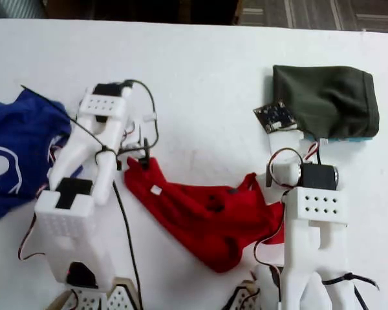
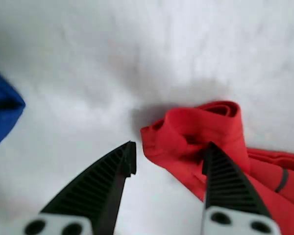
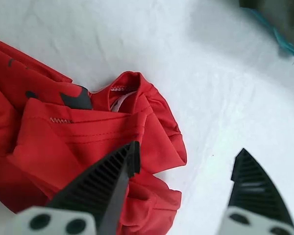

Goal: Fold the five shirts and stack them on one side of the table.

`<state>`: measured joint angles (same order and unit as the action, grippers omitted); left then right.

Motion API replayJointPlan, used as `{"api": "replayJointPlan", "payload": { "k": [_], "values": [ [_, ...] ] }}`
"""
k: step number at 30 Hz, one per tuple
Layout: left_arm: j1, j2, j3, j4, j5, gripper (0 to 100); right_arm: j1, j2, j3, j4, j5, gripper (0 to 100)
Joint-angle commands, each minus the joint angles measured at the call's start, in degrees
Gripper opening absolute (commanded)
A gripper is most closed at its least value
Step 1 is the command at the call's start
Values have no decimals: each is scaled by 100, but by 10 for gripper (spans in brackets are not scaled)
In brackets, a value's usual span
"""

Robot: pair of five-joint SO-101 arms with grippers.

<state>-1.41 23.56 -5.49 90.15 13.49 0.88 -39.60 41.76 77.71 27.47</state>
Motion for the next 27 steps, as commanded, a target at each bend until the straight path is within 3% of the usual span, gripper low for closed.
{"api": "replayJointPlan", "payload": {
  "k": [1,27],
  "values": [
    [35,-44,-347,-44,62,233,57,-22,-26,-92,-26,299],
    [18,-26,-242,79,62,233,57,-31,-35,-92,-26,299]
  ]
}}
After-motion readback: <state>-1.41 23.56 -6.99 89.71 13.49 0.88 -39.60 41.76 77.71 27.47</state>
